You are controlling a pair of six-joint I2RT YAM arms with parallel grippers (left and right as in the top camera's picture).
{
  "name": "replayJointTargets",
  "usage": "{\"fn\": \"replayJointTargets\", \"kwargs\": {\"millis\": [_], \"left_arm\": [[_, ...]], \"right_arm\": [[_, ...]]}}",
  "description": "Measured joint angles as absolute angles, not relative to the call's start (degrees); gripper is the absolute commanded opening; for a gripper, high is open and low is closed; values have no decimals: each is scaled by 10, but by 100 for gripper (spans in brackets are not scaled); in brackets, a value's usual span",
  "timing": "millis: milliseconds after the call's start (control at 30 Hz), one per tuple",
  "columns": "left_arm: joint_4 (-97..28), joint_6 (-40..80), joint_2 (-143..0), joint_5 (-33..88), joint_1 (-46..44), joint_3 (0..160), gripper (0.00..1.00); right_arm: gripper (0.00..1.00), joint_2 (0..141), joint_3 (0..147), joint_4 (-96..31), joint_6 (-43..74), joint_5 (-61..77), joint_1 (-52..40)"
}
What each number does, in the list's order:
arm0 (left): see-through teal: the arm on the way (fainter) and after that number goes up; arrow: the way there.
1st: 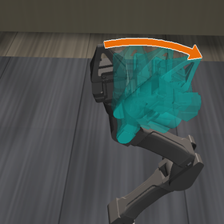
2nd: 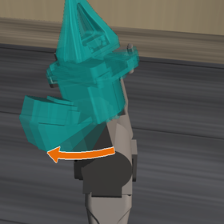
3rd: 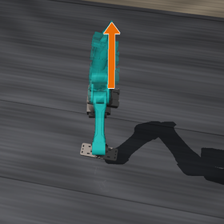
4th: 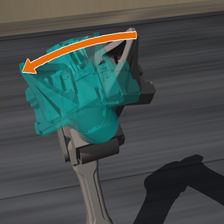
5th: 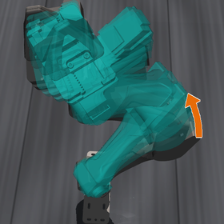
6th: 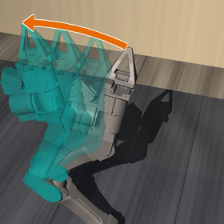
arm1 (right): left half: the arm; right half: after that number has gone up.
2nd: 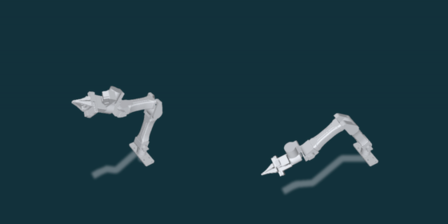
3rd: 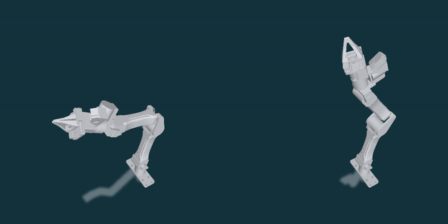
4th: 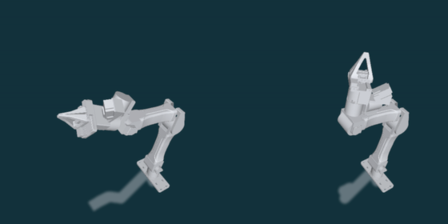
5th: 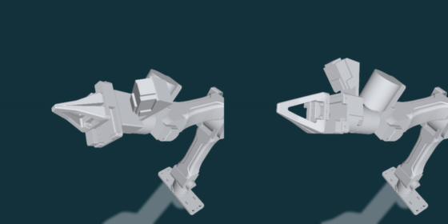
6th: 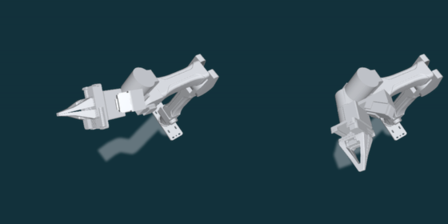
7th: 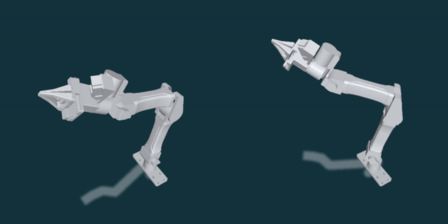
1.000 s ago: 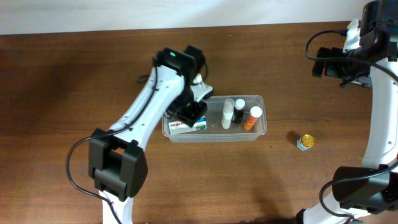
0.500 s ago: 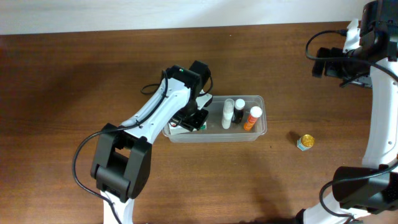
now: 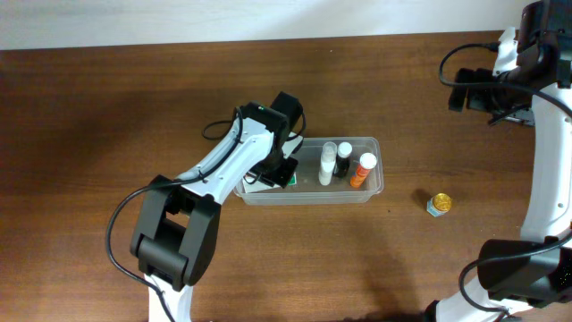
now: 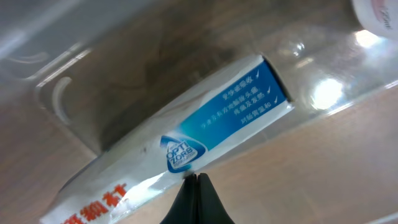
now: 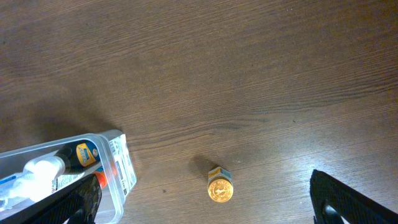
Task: Pack container
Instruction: 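Open left gripper and push the box flat, then raise, then retract left arm to rest and move right gripper toward gold jar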
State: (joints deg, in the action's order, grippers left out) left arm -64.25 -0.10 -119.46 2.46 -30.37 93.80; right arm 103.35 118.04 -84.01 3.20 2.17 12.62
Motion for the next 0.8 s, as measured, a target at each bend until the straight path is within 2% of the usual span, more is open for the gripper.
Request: {"fn": "replayJointTargets", "kwargs": {"millis": [400, 433, 467, 600, 667, 700, 800], "left_arm": [[-605, 16, -1176, -52, -304, 967, 1], [-606, 16, -1172, -54, -304, 982, 5], [-603, 16, -1158, -58, -304, 1021, 9], [-601, 46, -1131, -93, -289, 1125, 54], [-597, 56, -1116, -120, -268, 1162, 87], [-594, 60, -1108, -134, -253, 1176, 99], [-569, 71, -1093, -178, -197, 1198, 99]], "right_arm": [[99, 1034, 1180, -840, 32, 22, 126], [98, 1034, 1180, -840, 32, 22, 126], [98, 1034, 1180, -840, 32, 22, 126], [98, 1034, 1180, -840, 32, 22, 126], [98, 1034, 1180, -840, 32, 22, 126], [98, 1034, 1180, -840, 32, 22, 126], [98, 1034, 1180, -840, 32, 22, 126]]}}
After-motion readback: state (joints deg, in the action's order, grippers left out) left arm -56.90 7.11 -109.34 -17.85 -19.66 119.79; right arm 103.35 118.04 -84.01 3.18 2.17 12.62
